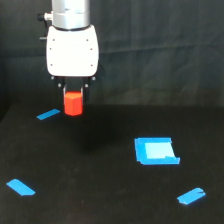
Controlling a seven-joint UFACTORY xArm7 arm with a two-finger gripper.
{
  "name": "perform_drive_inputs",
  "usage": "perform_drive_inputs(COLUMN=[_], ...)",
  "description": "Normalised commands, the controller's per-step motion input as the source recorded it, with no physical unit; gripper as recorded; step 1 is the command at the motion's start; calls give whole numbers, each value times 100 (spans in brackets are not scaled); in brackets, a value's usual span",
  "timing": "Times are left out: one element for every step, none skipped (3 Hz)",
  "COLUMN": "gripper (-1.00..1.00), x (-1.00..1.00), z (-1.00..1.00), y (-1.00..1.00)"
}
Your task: Pick up the red object from the table
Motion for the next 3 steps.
perform_drive_inputs(gripper=[-96,-94,-100], x=[3,-9,-4], z=[5,7,4], y=[-6,-4,-14])
